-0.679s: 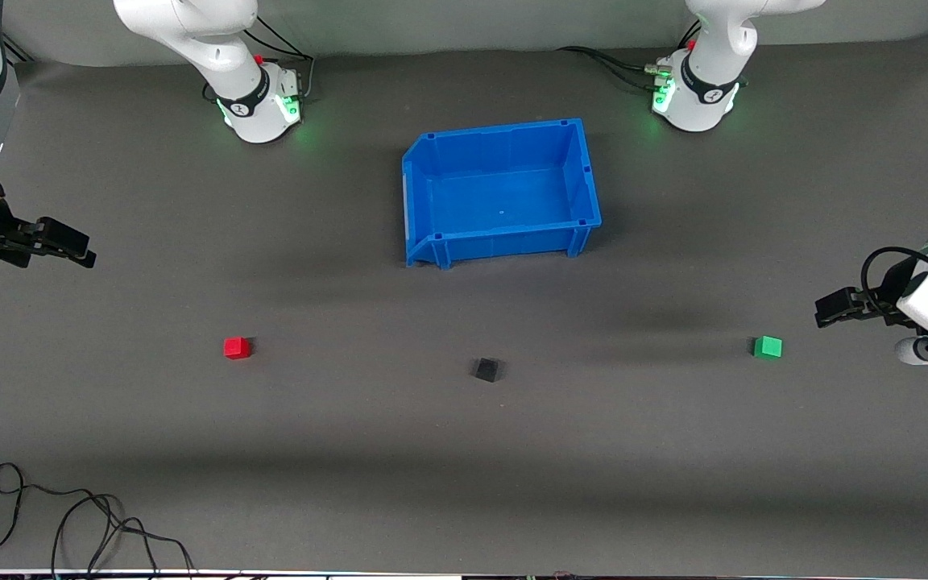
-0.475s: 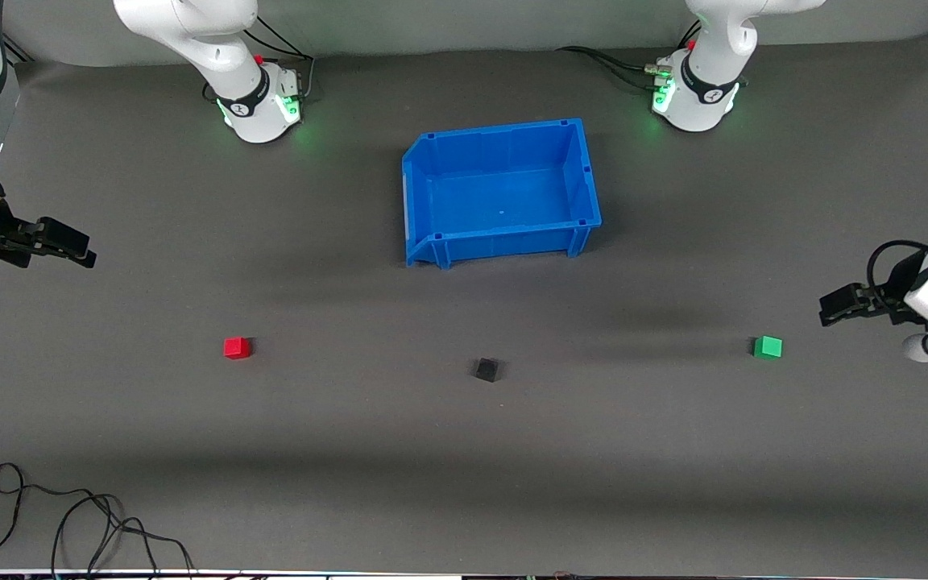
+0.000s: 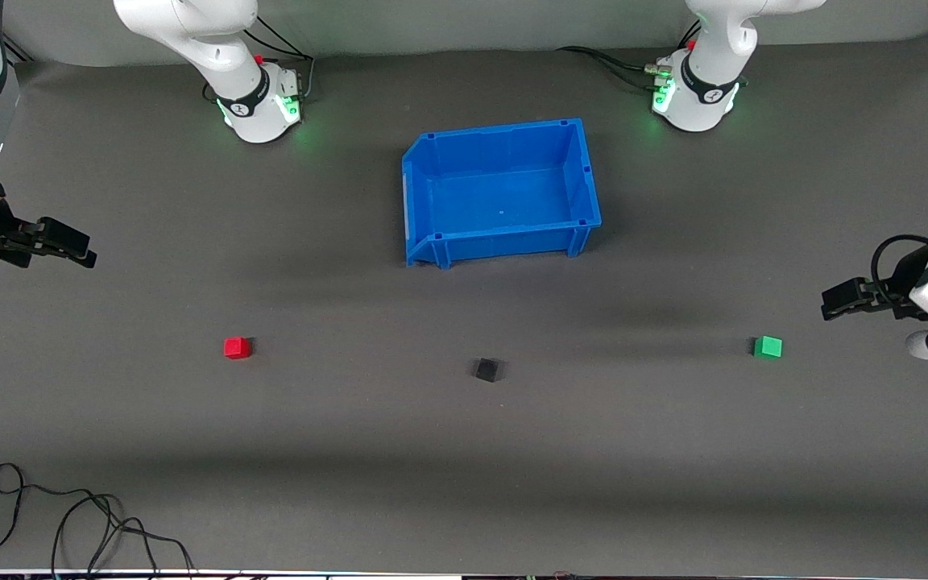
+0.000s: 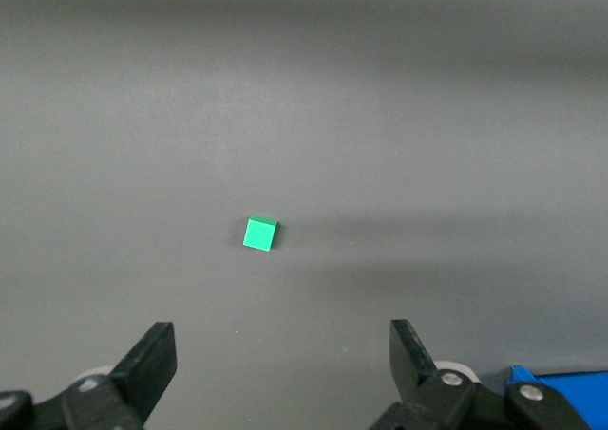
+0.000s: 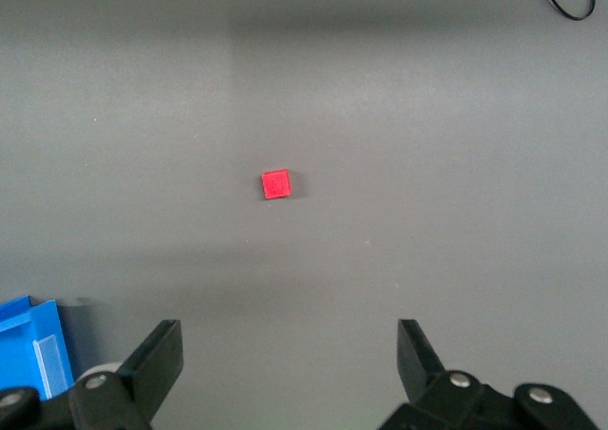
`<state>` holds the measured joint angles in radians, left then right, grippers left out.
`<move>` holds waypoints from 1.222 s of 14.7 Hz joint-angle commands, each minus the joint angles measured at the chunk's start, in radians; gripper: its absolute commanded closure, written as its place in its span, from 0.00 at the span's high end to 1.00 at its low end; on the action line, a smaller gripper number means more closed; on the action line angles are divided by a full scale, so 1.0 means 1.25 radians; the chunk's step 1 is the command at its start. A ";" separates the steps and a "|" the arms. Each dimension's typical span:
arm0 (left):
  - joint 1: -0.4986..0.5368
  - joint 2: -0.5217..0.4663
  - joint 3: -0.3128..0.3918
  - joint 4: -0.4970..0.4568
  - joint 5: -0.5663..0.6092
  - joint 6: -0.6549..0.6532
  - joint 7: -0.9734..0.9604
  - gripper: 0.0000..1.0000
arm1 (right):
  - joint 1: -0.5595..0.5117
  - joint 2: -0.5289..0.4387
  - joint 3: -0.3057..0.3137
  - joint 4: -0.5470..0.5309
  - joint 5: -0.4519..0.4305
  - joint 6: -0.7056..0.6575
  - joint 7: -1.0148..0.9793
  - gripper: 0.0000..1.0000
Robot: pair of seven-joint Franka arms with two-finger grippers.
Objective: Attach green and red cubes to black cube
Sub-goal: 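Reach the left gripper down to the green cube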
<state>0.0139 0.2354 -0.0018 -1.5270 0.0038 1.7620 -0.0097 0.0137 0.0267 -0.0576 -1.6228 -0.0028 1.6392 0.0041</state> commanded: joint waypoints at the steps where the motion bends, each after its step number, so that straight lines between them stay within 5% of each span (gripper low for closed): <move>1: 0.017 0.021 0.003 -0.050 -0.018 0.076 -0.030 1.00 | -0.002 0.006 0.001 0.022 0.016 -0.004 -0.005 1.00; 7: 0.027 0.117 0.005 -0.201 -0.004 0.306 -0.027 0.99 | -0.015 0.030 -0.002 0.054 0.084 -0.004 0.463 1.00; 9: 0.027 0.140 0.005 -0.285 -0.004 0.433 0.039 0.98 | -0.017 0.035 -0.005 0.053 0.105 -0.004 0.652 1.00; 11: 0.028 0.189 0.005 -0.292 -0.004 0.465 0.133 0.98 | -0.018 0.059 -0.009 0.050 0.130 -0.004 0.800 1.00; 18: 0.044 0.262 0.006 -0.285 0.010 0.468 0.237 0.80 | -0.018 0.164 -0.106 -0.017 0.342 0.009 0.866 1.00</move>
<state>0.0478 0.5608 0.0069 -1.8825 0.0010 2.3402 0.2276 -0.0025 0.1923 -0.1737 -1.6225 0.3510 1.6408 1.0726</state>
